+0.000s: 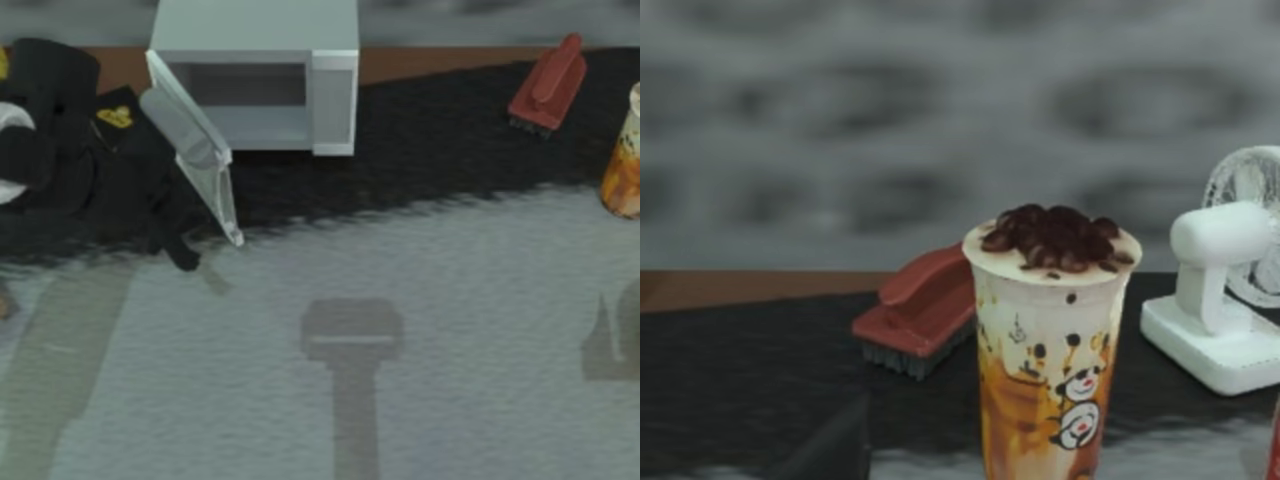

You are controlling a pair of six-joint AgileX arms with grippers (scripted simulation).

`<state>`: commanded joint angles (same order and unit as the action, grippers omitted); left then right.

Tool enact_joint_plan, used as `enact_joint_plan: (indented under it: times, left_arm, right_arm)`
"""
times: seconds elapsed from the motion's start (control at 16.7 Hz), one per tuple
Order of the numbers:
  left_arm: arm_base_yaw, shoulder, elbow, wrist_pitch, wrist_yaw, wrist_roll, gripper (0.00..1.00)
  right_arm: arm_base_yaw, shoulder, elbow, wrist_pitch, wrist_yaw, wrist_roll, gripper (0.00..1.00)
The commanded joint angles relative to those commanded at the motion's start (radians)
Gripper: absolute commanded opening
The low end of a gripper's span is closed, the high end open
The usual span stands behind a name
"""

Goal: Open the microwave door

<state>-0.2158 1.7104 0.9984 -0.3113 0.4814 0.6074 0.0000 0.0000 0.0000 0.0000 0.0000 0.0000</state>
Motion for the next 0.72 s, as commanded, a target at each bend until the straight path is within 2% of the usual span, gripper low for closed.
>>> enact_joint_plan:
  times: [0.72]
  left_arm:
    - [0.008, 0.001, 0.003, -0.011, 0.01, 0.019, 0.0]
  right_arm:
    - [0.0, 0.0, 0.0, 0.0, 0.0, 0.0, 1.0]
